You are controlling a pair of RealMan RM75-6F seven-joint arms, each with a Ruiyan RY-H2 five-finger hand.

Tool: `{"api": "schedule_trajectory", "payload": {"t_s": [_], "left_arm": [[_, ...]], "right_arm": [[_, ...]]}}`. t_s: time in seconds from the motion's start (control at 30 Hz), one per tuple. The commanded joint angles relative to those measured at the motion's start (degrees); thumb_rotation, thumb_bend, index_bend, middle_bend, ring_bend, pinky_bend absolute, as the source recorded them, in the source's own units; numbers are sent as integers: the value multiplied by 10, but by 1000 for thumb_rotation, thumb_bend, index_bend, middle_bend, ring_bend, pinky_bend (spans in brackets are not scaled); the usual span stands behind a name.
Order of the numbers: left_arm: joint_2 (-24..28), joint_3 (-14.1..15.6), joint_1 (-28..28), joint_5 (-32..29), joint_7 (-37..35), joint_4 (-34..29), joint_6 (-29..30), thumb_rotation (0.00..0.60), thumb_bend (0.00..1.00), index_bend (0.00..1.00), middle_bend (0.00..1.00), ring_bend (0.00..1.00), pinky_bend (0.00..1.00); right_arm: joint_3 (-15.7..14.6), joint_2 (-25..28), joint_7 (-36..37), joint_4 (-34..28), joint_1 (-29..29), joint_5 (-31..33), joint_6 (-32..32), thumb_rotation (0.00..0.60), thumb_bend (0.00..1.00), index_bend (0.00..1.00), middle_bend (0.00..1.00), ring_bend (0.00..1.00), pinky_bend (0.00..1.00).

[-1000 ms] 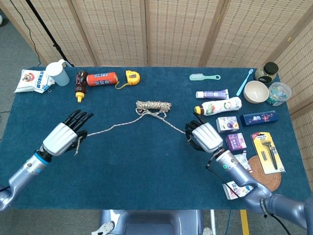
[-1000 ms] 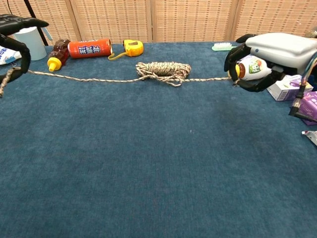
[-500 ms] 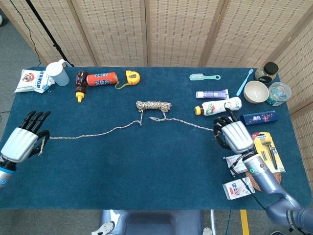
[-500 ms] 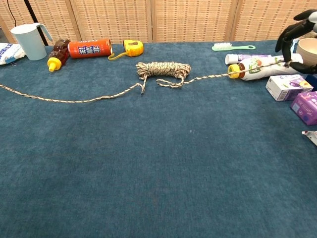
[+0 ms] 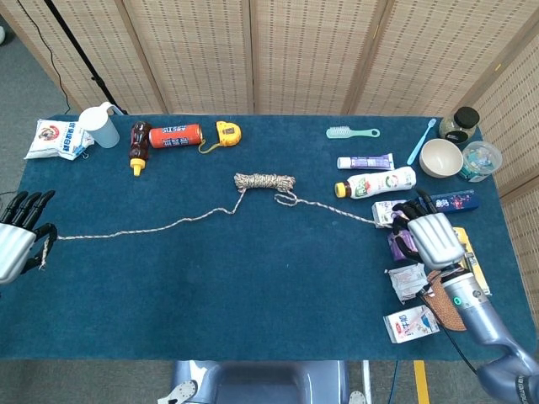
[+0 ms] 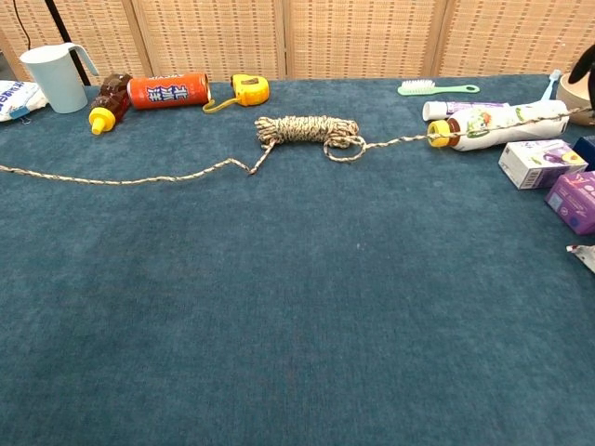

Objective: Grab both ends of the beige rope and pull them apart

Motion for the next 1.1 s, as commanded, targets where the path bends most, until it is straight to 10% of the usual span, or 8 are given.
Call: {"api": "schedule_trajectory", "payload": {"t_s": [0.03, 0.13, 0.43, 0.7, 1.1], "left_arm": [[33, 4, 1, -12, 26, -55, -44, 600, 328, 68, 0, 0, 0], [59, 6, 0, -20, 48, -106, -70, 600, 236, 0, 0, 0, 0], [119, -14, 23, -65, 98, -267, -77, 600, 191, 0, 0, 0, 0], [140, -17, 77, -80, 120, -361, -24, 600, 192, 87, 0, 0, 0], [141, -1, 148, -42, 150, -404, 52, 600, 191, 124, 0, 0, 0]], "right_arm": [[-8, 16, -7, -16, -4, 9, -22, 600, 513, 172, 41, 29, 0], [-8, 24, -11, -26, -6, 14, -30, 600, 428, 9, 0, 0, 0], [0, 43, -32, -60, -31, 22, 0, 600, 223, 0, 0, 0, 0], [4, 59, -31, -83, -85, 15, 85, 600, 222, 232, 93, 56, 0], [-14, 73, -89, -125, -162, 16, 161, 600, 223, 254, 101, 62, 0]]}}
